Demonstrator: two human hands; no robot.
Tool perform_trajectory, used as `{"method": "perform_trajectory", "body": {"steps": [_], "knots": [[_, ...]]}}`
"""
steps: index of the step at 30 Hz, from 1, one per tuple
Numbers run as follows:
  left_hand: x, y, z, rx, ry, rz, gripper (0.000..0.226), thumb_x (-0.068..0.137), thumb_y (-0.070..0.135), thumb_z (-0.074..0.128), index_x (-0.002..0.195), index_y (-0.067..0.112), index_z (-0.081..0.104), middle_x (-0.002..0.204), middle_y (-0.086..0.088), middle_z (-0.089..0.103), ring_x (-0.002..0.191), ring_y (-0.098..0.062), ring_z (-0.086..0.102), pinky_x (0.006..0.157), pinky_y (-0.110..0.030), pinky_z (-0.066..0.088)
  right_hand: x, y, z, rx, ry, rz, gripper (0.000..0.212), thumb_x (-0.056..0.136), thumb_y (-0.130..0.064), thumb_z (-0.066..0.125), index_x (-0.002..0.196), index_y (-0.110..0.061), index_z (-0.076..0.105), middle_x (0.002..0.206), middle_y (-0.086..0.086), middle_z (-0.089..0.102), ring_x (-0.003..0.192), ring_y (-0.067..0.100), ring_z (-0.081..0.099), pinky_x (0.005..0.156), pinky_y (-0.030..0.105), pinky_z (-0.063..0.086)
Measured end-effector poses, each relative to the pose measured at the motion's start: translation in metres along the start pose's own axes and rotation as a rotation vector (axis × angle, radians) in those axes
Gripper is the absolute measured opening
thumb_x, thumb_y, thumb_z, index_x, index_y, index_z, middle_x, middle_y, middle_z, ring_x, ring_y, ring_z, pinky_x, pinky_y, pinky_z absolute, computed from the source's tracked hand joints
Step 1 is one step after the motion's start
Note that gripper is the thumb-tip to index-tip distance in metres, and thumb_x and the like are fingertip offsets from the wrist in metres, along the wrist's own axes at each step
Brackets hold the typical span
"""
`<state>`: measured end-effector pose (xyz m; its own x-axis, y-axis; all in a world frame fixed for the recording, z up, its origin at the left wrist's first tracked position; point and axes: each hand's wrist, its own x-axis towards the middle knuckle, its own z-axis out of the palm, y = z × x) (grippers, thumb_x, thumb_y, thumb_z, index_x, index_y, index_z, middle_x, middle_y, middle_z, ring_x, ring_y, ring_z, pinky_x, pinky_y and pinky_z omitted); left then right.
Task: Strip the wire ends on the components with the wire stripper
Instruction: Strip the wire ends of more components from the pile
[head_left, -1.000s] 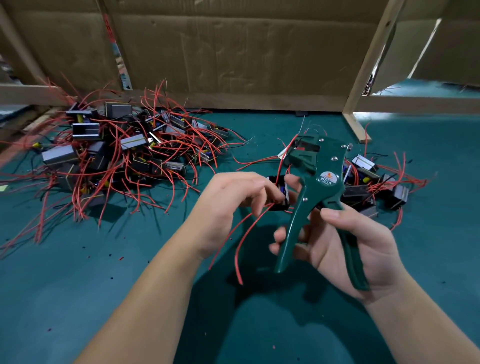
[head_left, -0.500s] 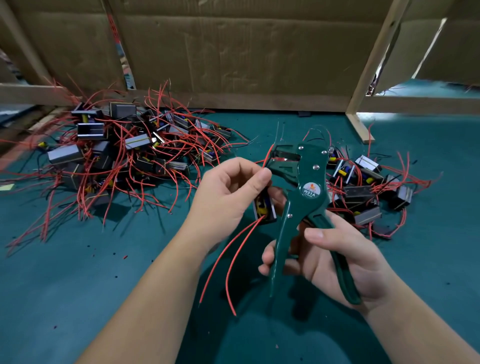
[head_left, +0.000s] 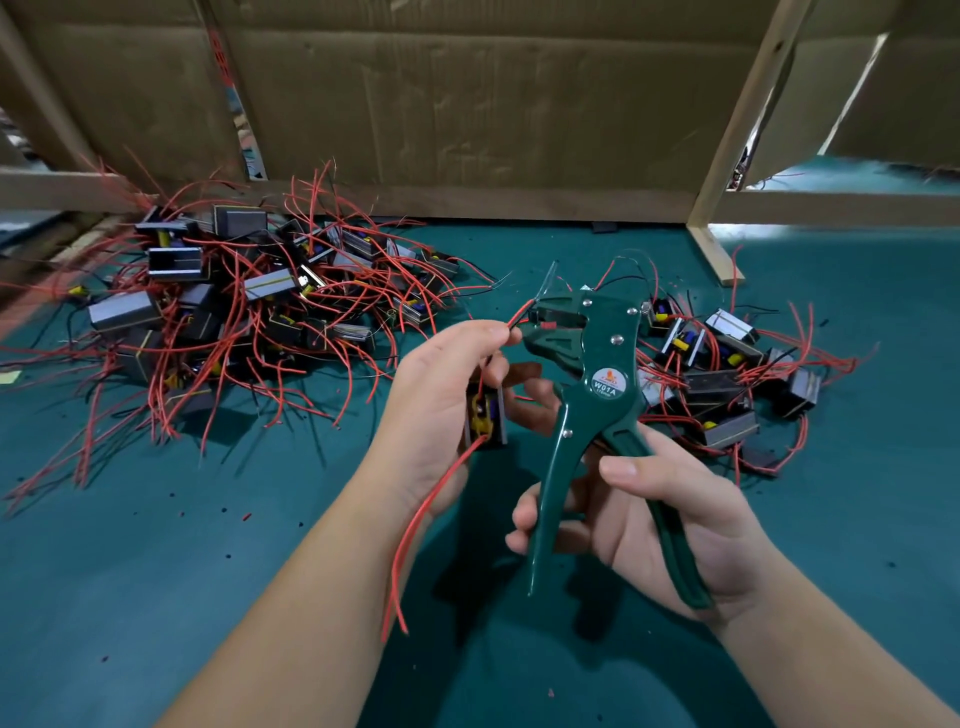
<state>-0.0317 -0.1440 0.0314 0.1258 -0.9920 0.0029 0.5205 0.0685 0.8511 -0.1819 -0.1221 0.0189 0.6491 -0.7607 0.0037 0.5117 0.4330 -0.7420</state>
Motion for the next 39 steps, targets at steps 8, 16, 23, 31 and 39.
{"method": "perform_trajectory", "body": {"steps": [8, 16, 23, 31, 39], "knots": [[-0.003, -0.001, 0.001, 0.368, -0.073, 0.195, 0.019, 0.076, 0.019, 0.061, 0.058, 0.025, 0.063, 0.063, 0.003, 0.066, 0.083, -0.034, 0.065, 0.079, -0.046, 0.049, -0.002, 0.004, -0.004, -0.010, 0.070, -0.140, 0.052, 0.067, -0.003, 0.060, 0.118, -0.002, 0.059, 0.095, 0.027, 0.064, 0.077, 0.042, 0.064, 0.075, 0.058, 0.052], [-0.002, -0.005, -0.007, 0.565, -0.032, 0.211, 0.010, 0.071, 0.022, 0.064, 0.062, 0.018, 0.062, 0.048, 0.005, 0.055, 0.044, -0.006, 0.052, 0.043, -0.015, 0.038, -0.002, 0.005, 0.001, -0.016, 0.112, -0.227, 0.055, 0.068, -0.006, 0.059, 0.123, -0.003, 0.054, 0.100, 0.022, 0.065, 0.080, 0.038, 0.066, 0.079, 0.054, 0.053], [-0.004, -0.014, -0.002, 0.562, -0.032, 0.159, 0.011, 0.072, 0.024, 0.063, 0.061, 0.024, 0.065, 0.047, 0.008, 0.047, 0.044, -0.007, 0.042, 0.043, -0.018, 0.036, -0.002, 0.000, -0.002, -0.026, 0.099, -0.181, 0.062, 0.069, -0.006, 0.061, 0.131, -0.002, 0.052, 0.094, 0.026, 0.063, 0.079, 0.039, 0.065, 0.076, 0.054, 0.053], [0.004, -0.001, -0.011, 0.383, 0.115, 0.215, 0.026, 0.087, 0.014, 0.062, 0.064, 0.025, 0.066, 0.058, 0.004, 0.061, 0.038, -0.005, 0.040, 0.038, -0.016, 0.033, -0.005, -0.002, -0.001, -0.059, 0.059, -0.149, 0.070, 0.065, -0.005, 0.071, 0.131, -0.001, 0.048, 0.130, 0.021, 0.056, 0.078, 0.039, 0.064, 0.075, 0.056, 0.052], [0.004, 0.026, -0.028, 0.297, -0.102, 0.238, 0.008, 0.069, 0.015, 0.072, 0.063, 0.020, 0.072, 0.039, 0.009, 0.041, 0.037, -0.008, 0.036, 0.039, -0.016, 0.032, -0.007, -0.017, -0.011, -0.004, 0.048, 0.076, 0.075, 0.058, -0.024, 0.082, 0.127, -0.006, 0.058, 0.085, 0.024, 0.063, 0.072, 0.037, 0.064, 0.071, 0.051, 0.054]]}}
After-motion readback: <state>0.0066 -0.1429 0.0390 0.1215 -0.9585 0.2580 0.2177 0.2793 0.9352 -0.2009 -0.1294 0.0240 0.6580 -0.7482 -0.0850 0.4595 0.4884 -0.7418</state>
